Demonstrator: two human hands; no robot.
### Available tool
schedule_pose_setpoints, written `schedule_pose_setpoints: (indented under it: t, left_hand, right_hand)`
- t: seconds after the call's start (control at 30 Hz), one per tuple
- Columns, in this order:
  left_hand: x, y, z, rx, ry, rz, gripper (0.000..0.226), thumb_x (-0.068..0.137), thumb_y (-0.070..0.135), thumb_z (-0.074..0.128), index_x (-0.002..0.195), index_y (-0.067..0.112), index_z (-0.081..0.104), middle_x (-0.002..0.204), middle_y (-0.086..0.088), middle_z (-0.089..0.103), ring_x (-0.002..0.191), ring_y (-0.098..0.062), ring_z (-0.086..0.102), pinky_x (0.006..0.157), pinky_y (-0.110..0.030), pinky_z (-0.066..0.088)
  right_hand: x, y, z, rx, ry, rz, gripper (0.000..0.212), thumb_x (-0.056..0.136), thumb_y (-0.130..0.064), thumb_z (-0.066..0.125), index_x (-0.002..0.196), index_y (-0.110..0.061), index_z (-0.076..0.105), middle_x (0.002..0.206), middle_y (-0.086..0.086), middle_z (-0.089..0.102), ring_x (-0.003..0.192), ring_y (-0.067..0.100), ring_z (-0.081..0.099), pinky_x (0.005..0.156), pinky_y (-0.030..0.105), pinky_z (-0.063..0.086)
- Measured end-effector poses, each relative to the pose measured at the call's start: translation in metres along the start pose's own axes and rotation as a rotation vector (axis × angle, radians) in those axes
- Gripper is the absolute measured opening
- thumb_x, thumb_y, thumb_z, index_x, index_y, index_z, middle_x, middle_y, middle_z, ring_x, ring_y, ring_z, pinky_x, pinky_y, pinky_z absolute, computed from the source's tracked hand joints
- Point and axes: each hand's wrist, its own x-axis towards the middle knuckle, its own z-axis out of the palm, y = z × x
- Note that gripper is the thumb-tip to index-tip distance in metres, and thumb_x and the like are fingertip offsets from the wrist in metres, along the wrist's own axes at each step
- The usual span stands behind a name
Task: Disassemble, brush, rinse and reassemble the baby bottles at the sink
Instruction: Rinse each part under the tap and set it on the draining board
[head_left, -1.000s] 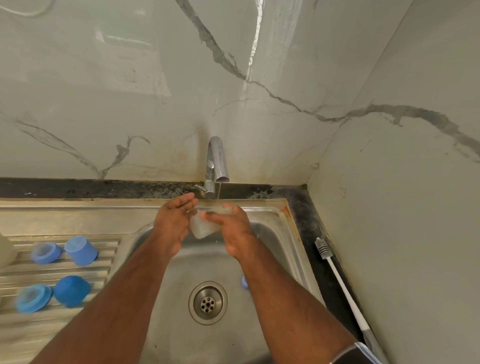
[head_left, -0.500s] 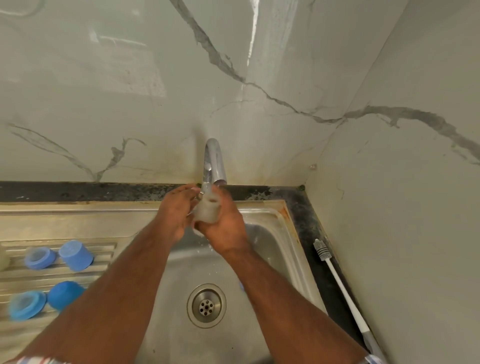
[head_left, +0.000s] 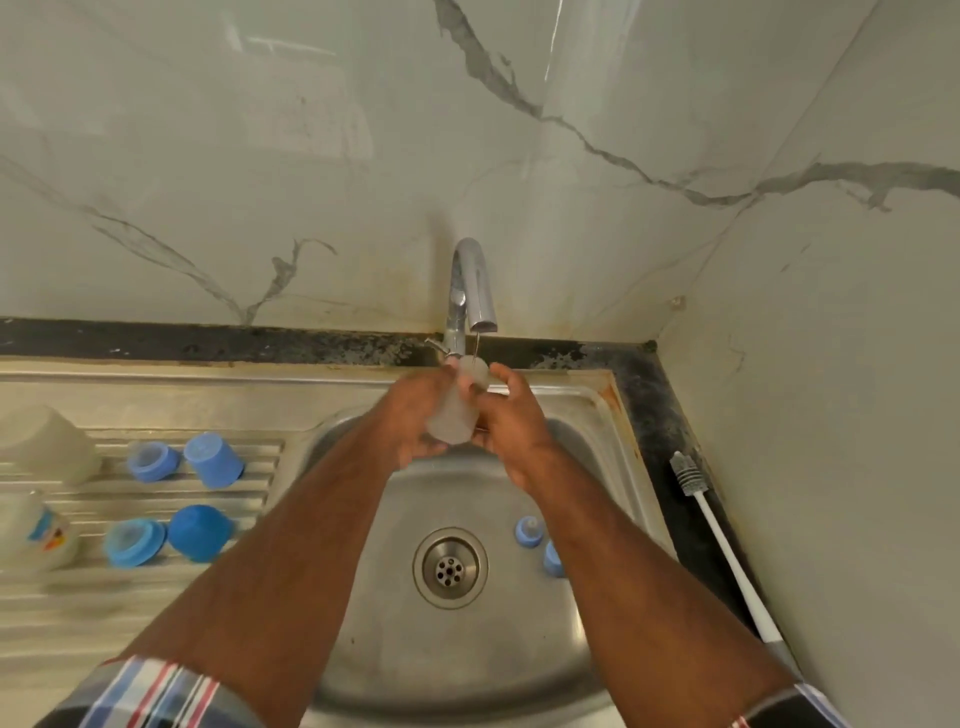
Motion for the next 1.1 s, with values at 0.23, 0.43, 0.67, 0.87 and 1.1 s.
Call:
schedule_pose_setpoints:
  t: [0.23,0.43,0.67,0.87,1.1]
  left_hand:
    - [-0.007,-0.033,0.000,0.156,-0.118,-0.084,0.040,0.091,0.033,0.074,0.122,0.011,0.062,0.111,-0.019,0.072,0.097,-0.032,0.073,0.077,-0.041,0.060]
    - [-0.016,-0.027,-0.003,0.535,-0.071,-0.227,0.042,0.091,0.046,0.072,0.111,0.010,0.063,0.098,-0.021,0.074,0.071,-0.026,0.074,0.052,-0.026,0.055]
    - [-0.052,-0.032,-0.054,0.130,0.088,-0.156,0.045,0.098,0.049,0.060,0.121,0.011,0.063,0.101,-0.012,0.068,0.081,-0.023,0.067,0.063,-0.030,0.059]
    - [-0.100,-0.078,-0.122,0.339,0.247,0.194,0.059,0.080,0.022,0.086,0.127,0.025,0.051,0.119,0.002,0.063,0.099,-0.011,0.064,0.079,-0.029,0.058]
    - [-0.168,-0.132,-0.231,0.283,0.584,0.358,0.045,0.083,0.018,0.084,0.124,0.022,0.066,0.117,0.007,0.071,0.077,-0.014,0.072,0.082,-0.038,0.056]
  right_hand:
    - [0.003,0.031,-0.031,-0.465,0.135,0.013,0.024,0.100,-0.039,0.054,0.088,-0.025,0.070,0.093,0.007,0.072,0.088,0.027,0.069,0.086,0.048,0.059]
    - [-0.009,0.054,-0.038,-0.400,-0.043,0.080,0.057,0.082,0.005,0.066,0.130,-0.025,0.061,0.113,0.001,0.067,0.093,0.016,0.064,0.073,0.035,0.055]
    - [-0.028,0.060,0.014,-0.597,-0.278,-0.245,0.075,0.070,-0.019,0.090,0.137,-0.027,0.057,0.123,-0.006,0.068,0.108,0.012,0.065,0.099,0.041,0.053]
    - [-0.055,0.054,0.086,-0.559,-0.337,-0.271,0.072,0.057,-0.046,0.093,0.117,-0.031,0.058,0.105,-0.010,0.072,0.093,0.007,0.069,0.084,0.035,0.057]
    - [-0.105,0.058,0.212,-0.602,-0.605,-0.487,0.045,0.074,-0.029,0.080,0.117,-0.026,0.064,0.108,-0.004,0.069,0.094,0.011,0.069,0.080,0.023,0.055]
